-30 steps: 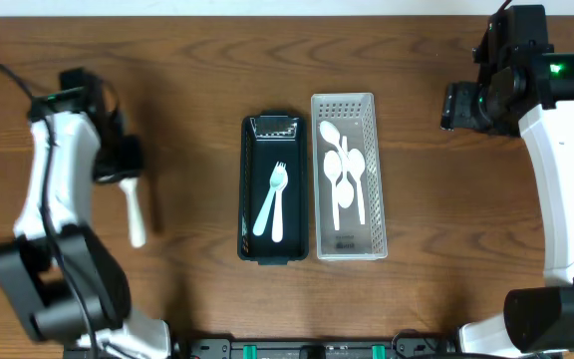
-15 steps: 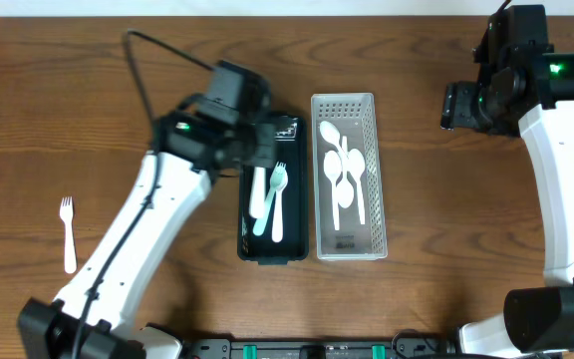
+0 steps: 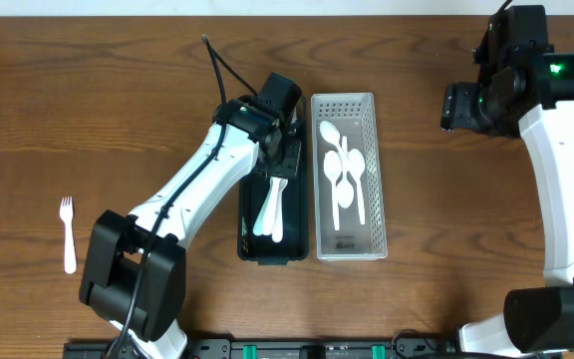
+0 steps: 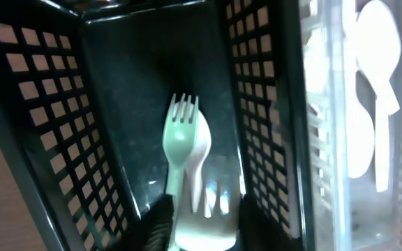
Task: Pack container
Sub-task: 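Carry the white fork into the black basket, release, then move the left gripper back to the last white fork, then grasp the last white fork with the left gripper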
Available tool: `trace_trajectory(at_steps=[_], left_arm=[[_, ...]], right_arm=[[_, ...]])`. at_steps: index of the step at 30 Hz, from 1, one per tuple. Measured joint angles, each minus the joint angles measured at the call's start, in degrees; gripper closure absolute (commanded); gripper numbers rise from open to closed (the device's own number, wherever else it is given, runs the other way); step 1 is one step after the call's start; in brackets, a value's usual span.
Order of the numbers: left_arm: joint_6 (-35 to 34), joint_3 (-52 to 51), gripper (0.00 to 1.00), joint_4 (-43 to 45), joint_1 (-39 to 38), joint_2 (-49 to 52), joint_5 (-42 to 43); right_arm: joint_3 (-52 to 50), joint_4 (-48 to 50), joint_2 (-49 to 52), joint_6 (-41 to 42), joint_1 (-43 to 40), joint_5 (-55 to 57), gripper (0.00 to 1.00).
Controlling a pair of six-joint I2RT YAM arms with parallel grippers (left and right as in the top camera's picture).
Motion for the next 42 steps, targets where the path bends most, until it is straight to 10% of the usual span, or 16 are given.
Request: trace_trajectory(at_steps=[11, 20, 30, 42], left_arm=[[6.7, 0.8, 0.36, -1.5, 7.9, -15.0, -0.9], [12.8, 2.7, 0.25, -8.5, 37.9, -31.2, -9.6], [17.2, 2.7, 0.2, -8.4, 62.6, -13.7, -11.3], [26.3, 2.6, 0.18, -8.1, 65.5, 6.1, -10.6]], right_arm=[[0.0, -0.3, 0.0, 0.0, 0.0, 0.0, 0.24], [0.0, -0.3, 0.0, 0.0, 0.0, 0.0, 0.24], [0.0, -1.1, 0.0, 0.0, 0.0, 0.0, 0.24], [0.0, -2.0, 0.0, 0.0, 0.0, 0.0, 0.24]])
